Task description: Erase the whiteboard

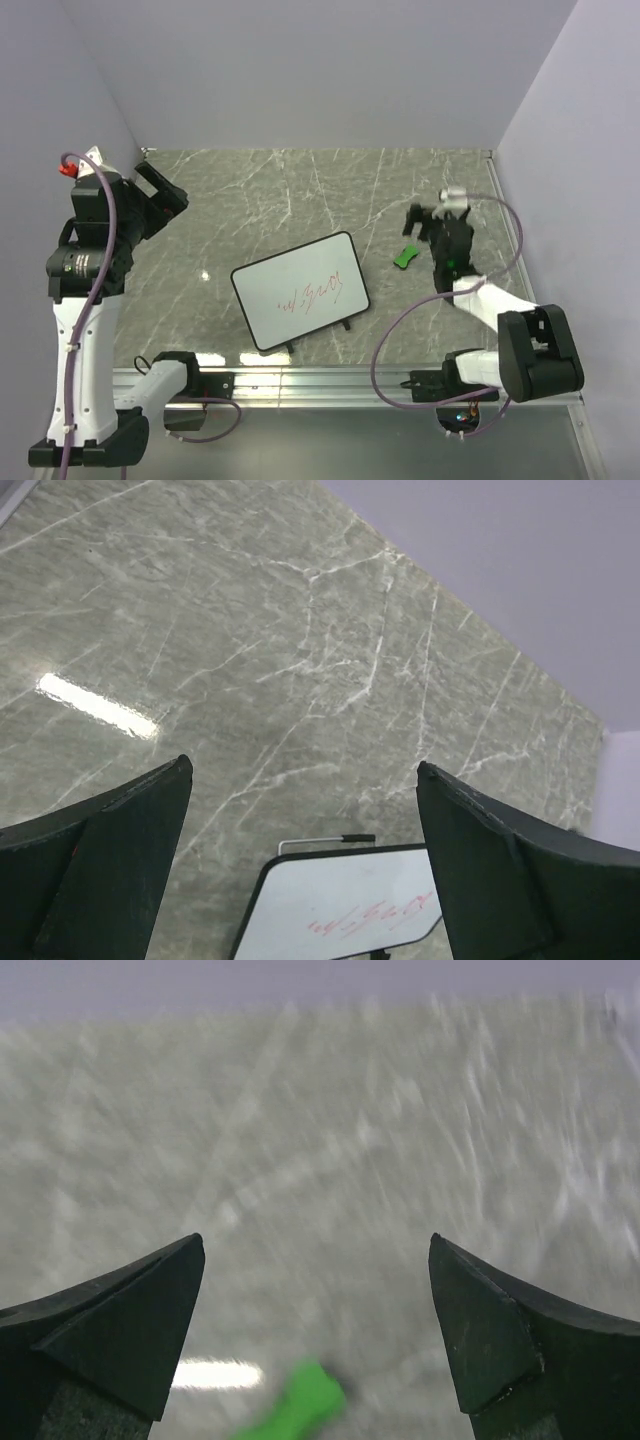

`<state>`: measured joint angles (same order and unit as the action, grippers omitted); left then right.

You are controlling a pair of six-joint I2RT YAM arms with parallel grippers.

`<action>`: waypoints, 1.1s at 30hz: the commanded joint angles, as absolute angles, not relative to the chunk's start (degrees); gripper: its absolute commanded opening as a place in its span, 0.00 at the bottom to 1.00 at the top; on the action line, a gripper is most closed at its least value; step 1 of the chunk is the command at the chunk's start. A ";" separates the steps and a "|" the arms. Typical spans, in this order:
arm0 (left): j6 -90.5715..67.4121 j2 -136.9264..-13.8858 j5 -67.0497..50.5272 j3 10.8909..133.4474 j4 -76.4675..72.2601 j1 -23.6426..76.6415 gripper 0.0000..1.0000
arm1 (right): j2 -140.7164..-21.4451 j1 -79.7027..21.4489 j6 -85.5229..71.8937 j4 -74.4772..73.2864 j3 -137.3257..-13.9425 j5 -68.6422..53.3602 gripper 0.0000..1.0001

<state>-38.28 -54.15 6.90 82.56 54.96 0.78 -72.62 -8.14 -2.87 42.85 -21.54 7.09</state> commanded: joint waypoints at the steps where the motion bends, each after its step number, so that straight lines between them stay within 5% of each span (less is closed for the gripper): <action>1: -39.55 -55.02 4.84 87.88 60.46 0.70 0.99 | -68.92 -10.89 -3.24 29.97 -36.97 8.11 1.00; 6: -39.55 -53.53 -3.92 86.14 56.01 0.70 0.99 | -63.55 -18.80 -8.50 23.51 -52.17 8.41 1.00; 9: -47.95 -44.85 -13.06 70.46 44.33 0.79 0.99 | -66.51 -18.11 -33.79 -3.36 -67.73 16.31 1.00; 11: -56.48 -37.81 -34.11 49.12 35.04 0.70 0.99 | -68.98 -15.92 -36.21 -10.44 -70.39 6.12 1.00; 13: -61.15 -35.78 -39.28 43.60 25.04 0.79 0.99 | -72.33 -15.47 -37.79 -21.72 -74.07 3.86 1.00; 20: -55.62 -44.99 -0.37 85.67 63.69 1.85 0.99 | -60.13 -17.05 -45.42 -21.62 -57.23 10.46 1.00; 22: -56.32 -41.43 1.69 75.94 68.53 1.85 0.99 | -58.71 -16.70 -45.96 -22.67 -55.37 9.50 1.00; 25: -54.49 -33.69 -15.05 53.96 59.18 1.76 0.92 | -64.40 -16.18 -46.23 -30.74 -60.19 10.72 1.00; 30: -47.23 -39.45 -3.10 63.15 70.56 1.76 0.92 | -82.06 -15.47 -44.38 -44.97 -73.01 9.06 0.98; 33: -47.46 -42.54 2.55 68.01 73.64 4.13 0.91 | -90.07 -15.47 -47.19 -50.17 -75.67 11.15 0.84</action>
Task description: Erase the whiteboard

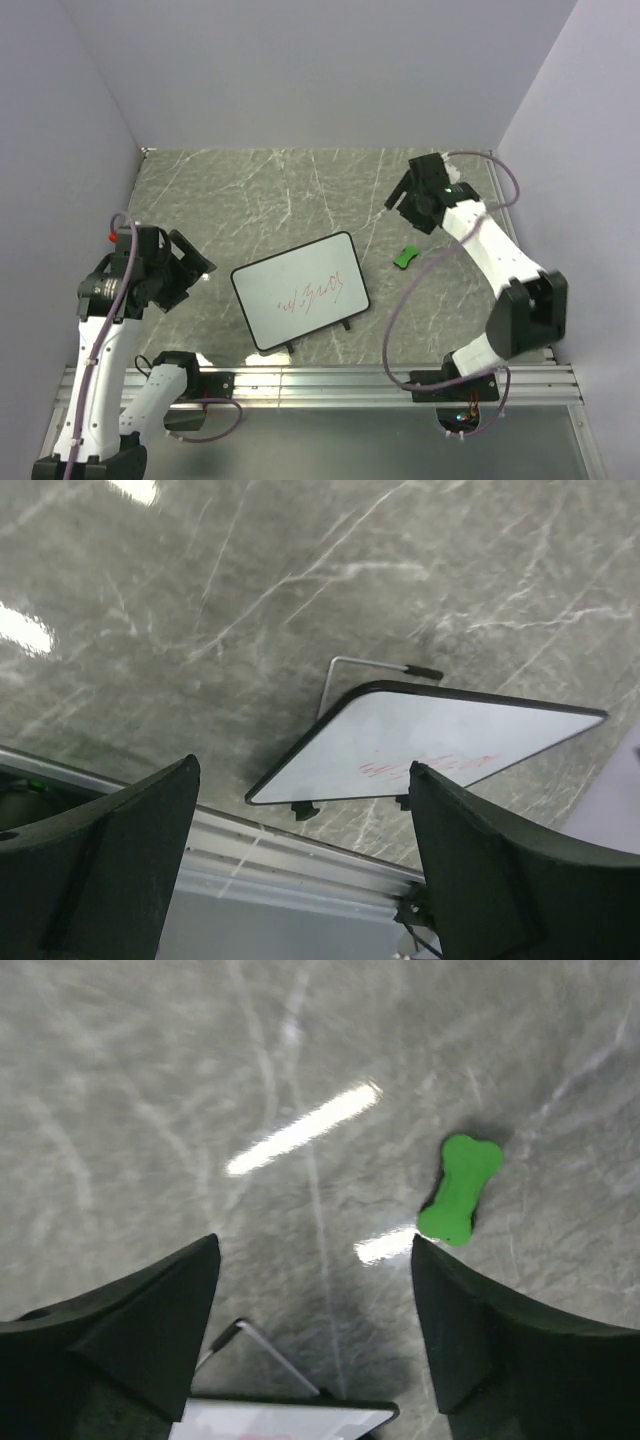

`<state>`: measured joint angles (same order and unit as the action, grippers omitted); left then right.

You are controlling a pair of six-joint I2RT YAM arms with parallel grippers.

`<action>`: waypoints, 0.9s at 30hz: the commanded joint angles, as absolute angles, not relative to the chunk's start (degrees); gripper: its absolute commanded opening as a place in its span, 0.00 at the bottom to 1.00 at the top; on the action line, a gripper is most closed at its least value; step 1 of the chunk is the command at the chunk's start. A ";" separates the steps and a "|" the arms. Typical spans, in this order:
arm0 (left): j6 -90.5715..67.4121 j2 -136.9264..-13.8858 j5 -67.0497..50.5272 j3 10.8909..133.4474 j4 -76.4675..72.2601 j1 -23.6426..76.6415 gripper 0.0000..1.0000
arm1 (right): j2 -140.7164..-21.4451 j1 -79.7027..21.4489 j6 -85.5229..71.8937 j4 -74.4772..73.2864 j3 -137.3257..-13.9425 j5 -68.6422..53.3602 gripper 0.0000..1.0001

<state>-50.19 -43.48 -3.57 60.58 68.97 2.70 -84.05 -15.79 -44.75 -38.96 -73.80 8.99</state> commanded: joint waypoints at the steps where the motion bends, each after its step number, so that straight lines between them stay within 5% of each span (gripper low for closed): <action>1: -47.29 -42.19 1.85 69.16 73.04 4.30 0.90 | -91.13 -15.29 -49.46 -50.36 -75.33 11.25 0.81; 12: -46.76 -44.91 3.51 78.65 76.29 7.65 0.83 | -99.31 -13.54 -53.44 -47.63 -71.97 9.84 0.73; 24: -50.45 -45.26 2.19 77.87 75.93 7.73 0.80 | -103.53 -7.21 -47.82 -40.17 -66.71 7.04 0.49; 27: -50.10 -46.14 2.81 78.49 75.33 7.73 0.81 | -103.71 -6.24 -45.36 -39.82 -66.80 7.03 0.36</action>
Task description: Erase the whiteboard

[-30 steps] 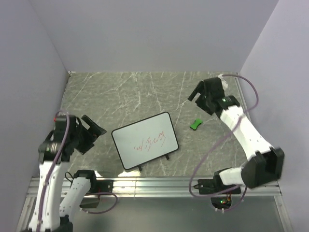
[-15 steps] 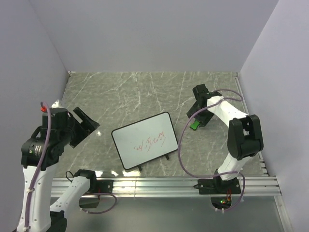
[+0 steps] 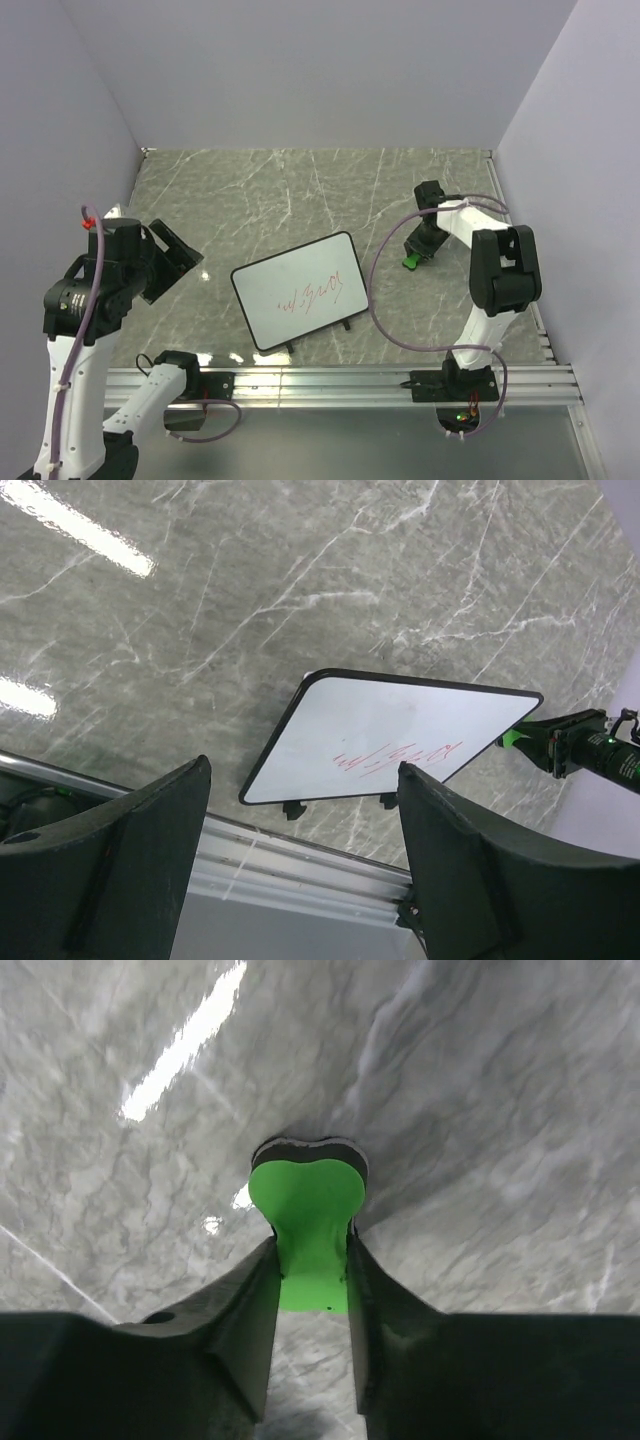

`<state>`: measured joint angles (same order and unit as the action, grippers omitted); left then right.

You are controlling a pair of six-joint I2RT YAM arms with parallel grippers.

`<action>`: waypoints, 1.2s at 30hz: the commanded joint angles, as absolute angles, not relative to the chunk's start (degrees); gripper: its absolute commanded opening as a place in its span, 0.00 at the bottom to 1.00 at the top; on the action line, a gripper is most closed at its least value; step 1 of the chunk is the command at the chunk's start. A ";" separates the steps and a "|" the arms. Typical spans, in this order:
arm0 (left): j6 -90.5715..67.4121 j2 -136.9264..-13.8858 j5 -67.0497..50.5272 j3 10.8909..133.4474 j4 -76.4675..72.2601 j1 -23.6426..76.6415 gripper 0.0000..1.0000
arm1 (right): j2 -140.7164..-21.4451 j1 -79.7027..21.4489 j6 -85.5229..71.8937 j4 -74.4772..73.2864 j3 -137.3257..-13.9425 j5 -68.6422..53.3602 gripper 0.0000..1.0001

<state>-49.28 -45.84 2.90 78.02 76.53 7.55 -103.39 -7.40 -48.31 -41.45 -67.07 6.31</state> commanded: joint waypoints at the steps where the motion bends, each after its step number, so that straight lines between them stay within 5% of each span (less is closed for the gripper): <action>1: -50.01 -46.40 2.55 78.31 74.71 7.73 0.81 | -103.80 -6.15 -44.83 -39.64 -66.71 7.12 0.33; 8: -44.14 -51.50 -0.52 76.82 64.61 7.73 0.82 | -101.78 -6.06 -42.28 -37.18 -61.36 4.75 0.23; 14: -36.66 -52.39 -5.97 70.77 42.35 8.08 0.80 | -97.40 -7.29 -38.68 -33.84 -55.39 0.18 0.00; 21: -31.91 -62.36 -22.92 67.84 21.65 9.75 0.65 | -83.86 -12.56 -36.47 -35.58 -51.33 -4.31 0.00; 36: -23.20 -87.36 -43.93 71.54 15.91 15.47 0.59 | -55.29 -15.56 -35.68 -50.78 -51.07 -7.65 0.00</action>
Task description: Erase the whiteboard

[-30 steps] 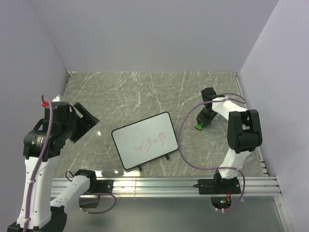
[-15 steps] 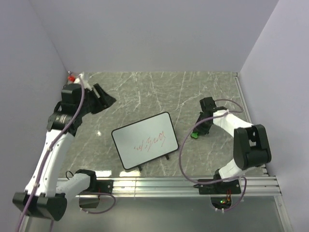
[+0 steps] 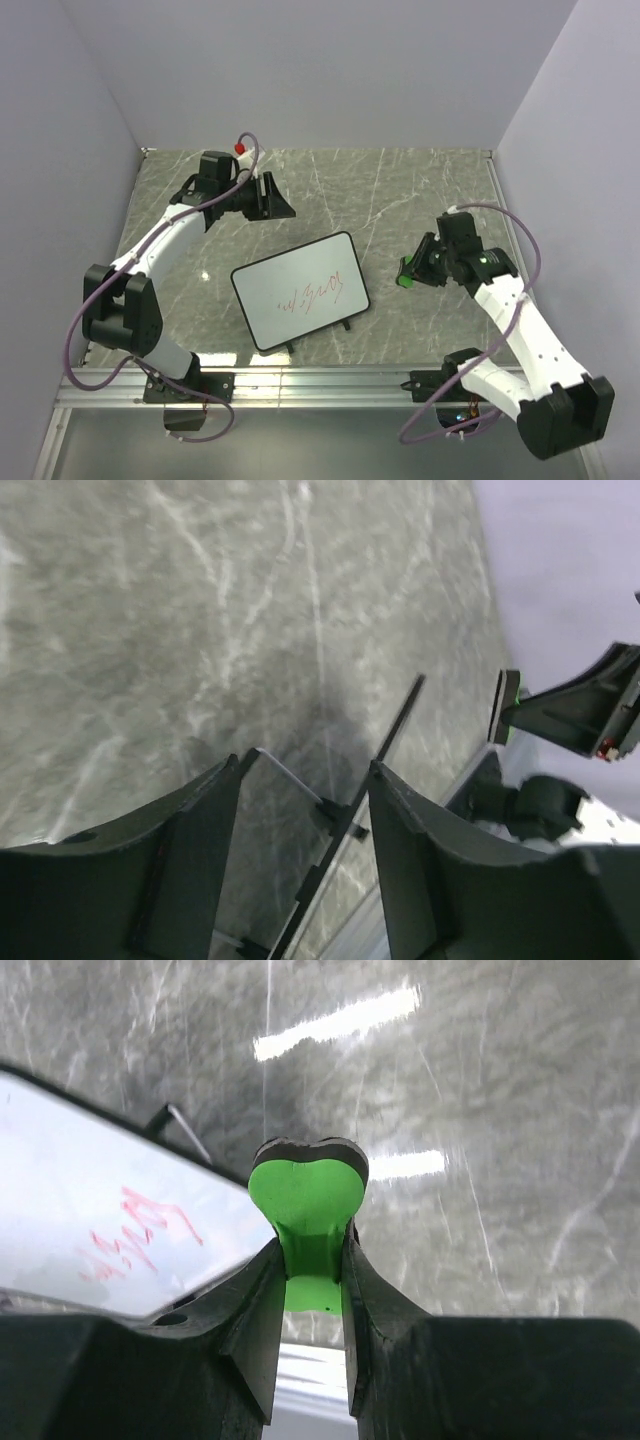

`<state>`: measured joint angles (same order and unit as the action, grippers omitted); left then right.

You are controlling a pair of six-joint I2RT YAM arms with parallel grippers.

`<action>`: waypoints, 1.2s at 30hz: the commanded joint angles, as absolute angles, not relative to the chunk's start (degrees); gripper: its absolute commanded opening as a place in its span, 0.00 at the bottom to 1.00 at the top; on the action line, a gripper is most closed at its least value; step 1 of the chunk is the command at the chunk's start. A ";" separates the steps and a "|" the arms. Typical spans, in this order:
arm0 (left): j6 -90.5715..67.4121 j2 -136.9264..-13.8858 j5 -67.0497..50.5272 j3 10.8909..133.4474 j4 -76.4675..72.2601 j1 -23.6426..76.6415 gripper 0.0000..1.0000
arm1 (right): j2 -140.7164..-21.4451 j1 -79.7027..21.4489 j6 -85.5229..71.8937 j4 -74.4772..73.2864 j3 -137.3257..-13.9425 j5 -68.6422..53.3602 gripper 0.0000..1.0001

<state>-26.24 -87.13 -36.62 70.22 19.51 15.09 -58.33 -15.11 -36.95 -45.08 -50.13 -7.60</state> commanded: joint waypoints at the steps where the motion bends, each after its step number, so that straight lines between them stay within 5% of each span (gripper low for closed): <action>1: -23.20 -87.54 -46.29 71.37 15.73 15.64 0.58 | -53.72 -15.47 -35.86 -51.32 -50.80 -7.21 0.00; 8: -21.54 -87.80 -52.64 70.05 16.43 18.63 0.56 | -49.57 -15.38 -38.67 -52.74 -45.62 -6.15 0.00; 25: -14.68 -91.40 -43.77 70.13 22.67 22.94 0.55 | -48.87 -15.47 -42.36 -52.03 -45.97 -7.73 0.00; 36: -12.48 -92.81 -44.56 68.91 24.87 26.19 0.40 | -46.85 -15.38 -44.30 -51.94 -44.30 -7.38 0.00</action>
<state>-14.20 -93.43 -44.07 69.54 24.93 25.45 -48.69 -15.14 -43.24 -52.31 -44.56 -7.29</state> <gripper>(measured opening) 0.411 0.317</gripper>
